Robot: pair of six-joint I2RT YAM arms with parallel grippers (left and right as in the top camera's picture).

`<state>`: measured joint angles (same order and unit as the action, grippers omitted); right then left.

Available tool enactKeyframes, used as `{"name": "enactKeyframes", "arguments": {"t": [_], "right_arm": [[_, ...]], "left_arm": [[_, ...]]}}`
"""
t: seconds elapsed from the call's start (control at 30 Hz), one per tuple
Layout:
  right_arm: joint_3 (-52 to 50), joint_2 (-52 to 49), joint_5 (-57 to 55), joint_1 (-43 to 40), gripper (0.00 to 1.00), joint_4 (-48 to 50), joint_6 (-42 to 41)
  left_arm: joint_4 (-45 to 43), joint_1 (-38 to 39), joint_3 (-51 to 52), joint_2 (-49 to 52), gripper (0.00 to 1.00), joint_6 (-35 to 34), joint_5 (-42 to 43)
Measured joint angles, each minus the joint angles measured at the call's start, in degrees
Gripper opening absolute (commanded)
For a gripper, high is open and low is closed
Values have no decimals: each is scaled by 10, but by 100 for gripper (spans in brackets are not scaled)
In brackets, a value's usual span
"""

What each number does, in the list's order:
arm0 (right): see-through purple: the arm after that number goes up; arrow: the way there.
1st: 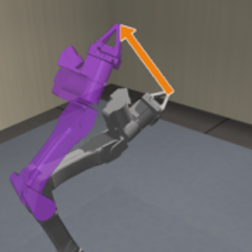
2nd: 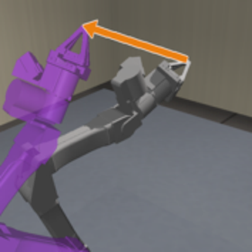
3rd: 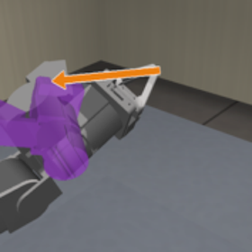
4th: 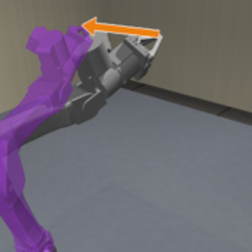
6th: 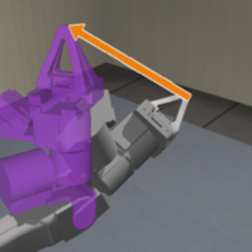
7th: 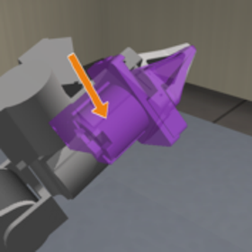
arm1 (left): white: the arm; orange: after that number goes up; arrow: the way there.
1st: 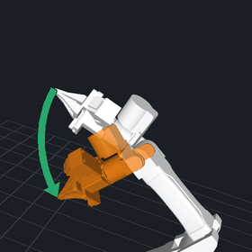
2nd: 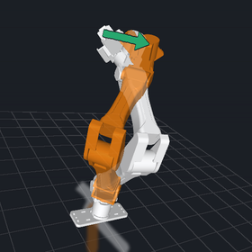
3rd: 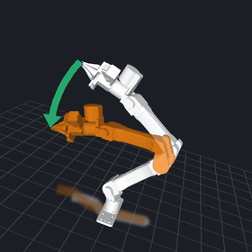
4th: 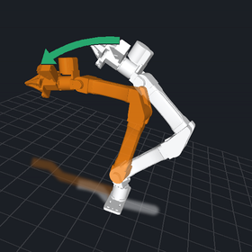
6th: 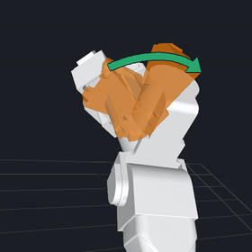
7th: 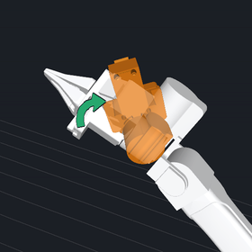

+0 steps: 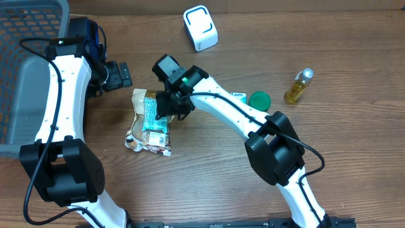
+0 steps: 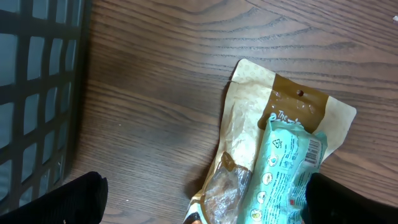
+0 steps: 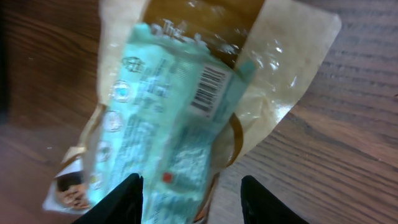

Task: Scan the item barcode
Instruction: 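Lower the right gripper and close it on the snack bag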

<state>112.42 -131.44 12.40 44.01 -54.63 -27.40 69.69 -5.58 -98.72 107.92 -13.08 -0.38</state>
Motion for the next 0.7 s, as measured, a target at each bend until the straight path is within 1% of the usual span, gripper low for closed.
{"name": "enactKeyframes", "arguments": {"t": [0.13,0.23,0.33,0.43,0.63,0.7], "right_arm": [[-55,-1,0,0,47,59,-7],[-90,-1,22,-1,45,112,-11],[-97,-1,42,-2,40,122,-12],[-98,-1,52,-2,37,123,-13],[-98,-1,89,-12,38,123,-14],[-98,-1,104,-21,41,130,-14]], "left_arm": [[0,0,0,0,100,0,0],[0,0,0,0,100,0,0],[0,0,0,0,100,0,0],[0,0,0,0,99,0,0],[0,0,0,0,99,0,0],[0,0,0,0,99,0,0]]}}
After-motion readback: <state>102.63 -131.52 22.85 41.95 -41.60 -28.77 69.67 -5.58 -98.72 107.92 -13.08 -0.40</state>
